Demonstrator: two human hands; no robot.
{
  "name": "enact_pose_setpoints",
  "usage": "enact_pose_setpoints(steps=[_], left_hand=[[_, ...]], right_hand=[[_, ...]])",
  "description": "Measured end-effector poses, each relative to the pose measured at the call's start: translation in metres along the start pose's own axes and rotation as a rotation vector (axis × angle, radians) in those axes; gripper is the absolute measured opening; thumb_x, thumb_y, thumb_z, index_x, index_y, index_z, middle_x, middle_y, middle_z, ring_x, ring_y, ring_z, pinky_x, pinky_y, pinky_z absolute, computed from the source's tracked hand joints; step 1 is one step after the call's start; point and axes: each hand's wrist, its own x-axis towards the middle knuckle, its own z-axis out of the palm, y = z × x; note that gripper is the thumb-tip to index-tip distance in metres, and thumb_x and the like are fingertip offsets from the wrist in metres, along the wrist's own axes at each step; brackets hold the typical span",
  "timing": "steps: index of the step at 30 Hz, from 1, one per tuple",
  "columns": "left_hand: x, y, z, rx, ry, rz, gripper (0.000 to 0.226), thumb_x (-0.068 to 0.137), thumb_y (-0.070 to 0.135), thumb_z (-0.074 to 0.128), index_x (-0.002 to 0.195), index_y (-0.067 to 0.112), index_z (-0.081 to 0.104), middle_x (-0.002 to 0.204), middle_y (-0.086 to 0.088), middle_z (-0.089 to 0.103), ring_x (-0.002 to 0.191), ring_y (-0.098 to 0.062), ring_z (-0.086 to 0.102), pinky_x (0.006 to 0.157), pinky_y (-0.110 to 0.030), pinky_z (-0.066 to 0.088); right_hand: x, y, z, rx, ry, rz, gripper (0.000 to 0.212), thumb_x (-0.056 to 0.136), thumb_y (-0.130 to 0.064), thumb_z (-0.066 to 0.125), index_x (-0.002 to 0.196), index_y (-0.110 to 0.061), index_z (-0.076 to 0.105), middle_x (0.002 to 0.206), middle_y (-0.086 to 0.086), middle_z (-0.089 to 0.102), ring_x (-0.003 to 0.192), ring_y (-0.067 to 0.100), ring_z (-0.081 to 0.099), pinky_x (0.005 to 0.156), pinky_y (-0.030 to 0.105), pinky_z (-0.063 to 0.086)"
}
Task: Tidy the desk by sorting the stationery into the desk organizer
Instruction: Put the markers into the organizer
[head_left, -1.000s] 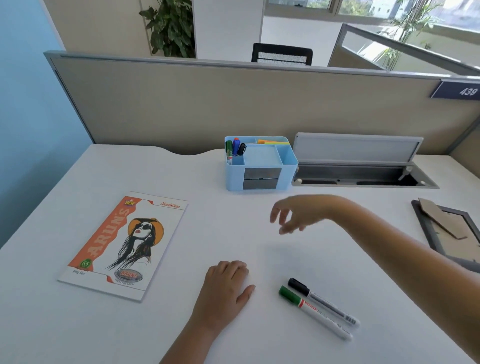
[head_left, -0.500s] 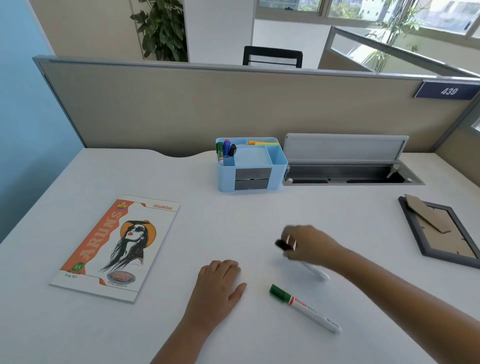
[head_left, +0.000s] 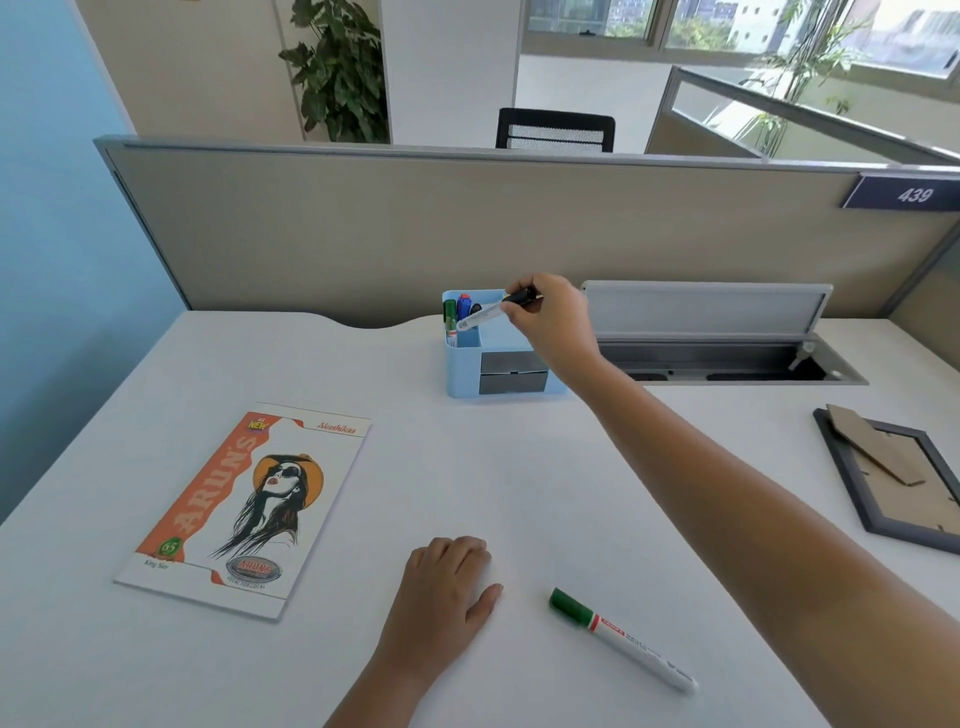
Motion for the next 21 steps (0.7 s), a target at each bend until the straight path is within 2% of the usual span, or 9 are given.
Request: enact_pose_setpoints(steps=[4,8,10,13,15,18,19,21], left_hand=[[0.000,0.000,0.000,0.002,-0.017,-0.007,0.024,0.080,0.042,0.049,0.094,0.025,0.060,0.102,0.013,0.060,0.090,-0.008,0.047,0.075,-0.023,0.032],[0.000,-0.001,0.000,0.000,-0.020,-0.008,0.024,0.081,0.042,0.049,0.094,0.025,0.059,0.102,0.014,0.059,0.090,-0.008,0.047,0.076,-0.023,0.032],[-0.001,-0.001,0.000,0.004,-0.021,-0.007,0.024,0.081,0.043,0.049,0.095,0.026,0.058,0.102,0.014,0.059,0.089,-0.008,0.047,0.075,-0.023,0.032],[-0.001,-0.001,0.000,0.006,-0.013,-0.007,0.024,0.081,0.043,0.049,0.095,0.026,0.057,0.102,0.014,0.059,0.088,-0.009,0.049,0.075,-0.023,0.032],[0.000,-0.001,0.000,0.008,-0.004,-0.002,0.024,0.081,0.043,0.049,0.096,0.026,0.056,0.101,0.013,0.059,0.088,-0.009,0.049,0.074,-0.024,0.033],[0.001,-0.001,0.000,0.010,0.009,0.004,0.024,0.080,0.043,0.049,0.096,0.026,0.055,0.101,0.013,0.059,0.087,-0.009,0.048,0.073,-0.024,0.033],[0.001,-0.001,0.000,0.010,0.012,0.007,0.024,0.080,0.043,0.049,0.095,0.025,0.055,0.101,0.013,0.059,0.087,-0.009,0.048,0.073,-0.024,0.033],[0.001,0.000,0.000,0.014,0.010,0.011,0.023,0.080,0.043,0.049,0.094,0.025,0.056,0.101,0.012,0.059,0.087,-0.010,0.047,0.073,-0.024,0.032]], right_hand=[[0.014,0.004,0.020,-0.113,-0.075,-0.002,0.018,0.084,-0.013,0.060,0.101,-0.009,0.064,0.103,0.008,0.065,0.089,0.019,0.059,0.072,0.023,0.041],[0.019,0.004,0.025,-0.082,-0.127,0.059,0.041,0.083,-0.018,0.063,0.123,-0.012,0.053,0.118,0.008,0.060,0.099,0.023,0.059,0.080,0.029,0.044],[0.015,0.002,0.021,-0.020,-0.125,0.071,0.046,0.084,-0.018,0.063,0.127,-0.014,0.048,0.121,0.006,0.058,0.093,0.020,0.059,0.077,0.027,0.043],[-0.006,0.003,0.011,-0.052,-0.184,0.045,0.038,0.085,-0.019,0.063,0.121,-0.015,0.052,0.117,0.002,0.058,0.081,0.016,0.057,0.069,0.025,0.040],[-0.028,0.010,0.002,-0.141,-0.341,0.056,0.031,0.084,-0.019,0.064,0.113,-0.013,0.056,0.113,0.004,0.060,0.088,0.021,0.059,0.067,0.028,0.046],[-0.072,0.028,-0.013,-0.364,-0.818,0.097,0.035,0.082,-0.026,0.067,0.113,-0.013,0.056,0.110,0.007,0.064,0.085,0.024,0.060,0.063,0.024,0.047],[-0.089,0.033,-0.017,-0.425,-0.978,0.129,0.038,0.081,-0.030,0.068,0.114,-0.014,0.055,0.111,0.008,0.065,0.085,0.025,0.061,0.065,0.024,0.047],[-0.124,0.045,-0.024,-0.596,-1.197,0.141,0.046,0.078,-0.039,0.069,0.116,-0.019,0.053,0.115,0.008,0.065,0.100,0.027,0.062,0.079,0.028,0.046]])
